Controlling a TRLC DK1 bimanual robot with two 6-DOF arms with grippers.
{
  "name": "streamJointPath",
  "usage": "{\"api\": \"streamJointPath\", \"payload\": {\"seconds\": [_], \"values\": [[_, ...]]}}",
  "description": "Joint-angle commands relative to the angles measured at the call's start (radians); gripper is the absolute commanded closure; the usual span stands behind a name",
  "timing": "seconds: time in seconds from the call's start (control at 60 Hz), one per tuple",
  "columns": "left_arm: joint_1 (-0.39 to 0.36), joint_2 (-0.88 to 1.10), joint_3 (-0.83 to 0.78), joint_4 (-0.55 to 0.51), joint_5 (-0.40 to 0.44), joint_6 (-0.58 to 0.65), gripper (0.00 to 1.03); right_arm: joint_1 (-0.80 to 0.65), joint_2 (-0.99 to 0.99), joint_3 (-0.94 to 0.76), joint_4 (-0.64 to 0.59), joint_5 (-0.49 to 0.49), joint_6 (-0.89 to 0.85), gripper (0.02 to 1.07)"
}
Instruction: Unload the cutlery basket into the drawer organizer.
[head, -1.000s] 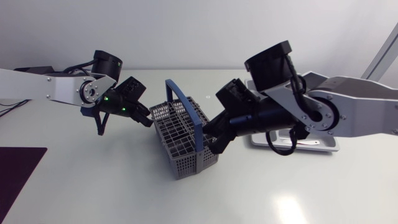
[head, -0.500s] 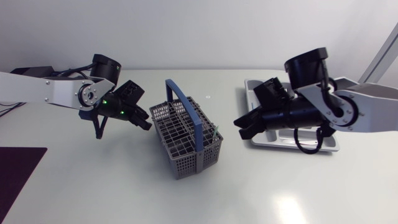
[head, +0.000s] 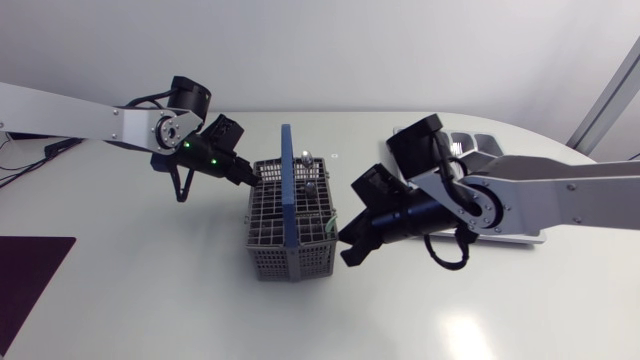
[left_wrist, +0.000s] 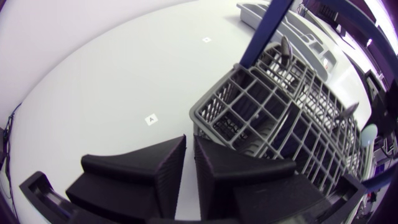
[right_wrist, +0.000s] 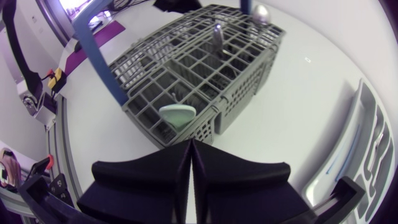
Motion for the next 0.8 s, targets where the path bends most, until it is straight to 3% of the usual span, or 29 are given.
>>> {"api": "streamJointPath", "payload": {"seconds": [0.0,0.133,0.333,0.45,0.583,0.683,0.783], "values": [[0.009,0.049,0.086,-0.023,0.034,-0.045,0.82,0.070,0.002,0.033,-0.003,0.007,0.054,1.01],[0.009,0.092,0.166,-0.079,0.063,-0.048,0.82,0.145,0.034,0.062,0.003,0.033,0.058,1.01],[0.050,0.058,0.168,-0.138,0.082,-0.011,0.82,0.076,-0.023,0.050,0.000,0.019,0.022,1.01],[0.073,-0.052,0.100,-0.233,0.082,0.085,0.66,0.002,-0.061,0.034,0.002,0.002,0.003,0.94],[0.081,-0.294,-0.067,-0.265,0.074,0.147,0.31,-0.047,-0.103,0.005,0.002,0.004,-0.023,0.71],[0.075,-0.474,-0.158,-0.314,0.068,0.168,0.20,-0.081,-0.110,-0.003,0.008,0.005,-0.041,0.62],[0.041,-0.593,-0.227,-0.359,0.048,0.182,0.20,-0.125,-0.087,0.010,0.036,-0.002,-0.050,0.59]]}}
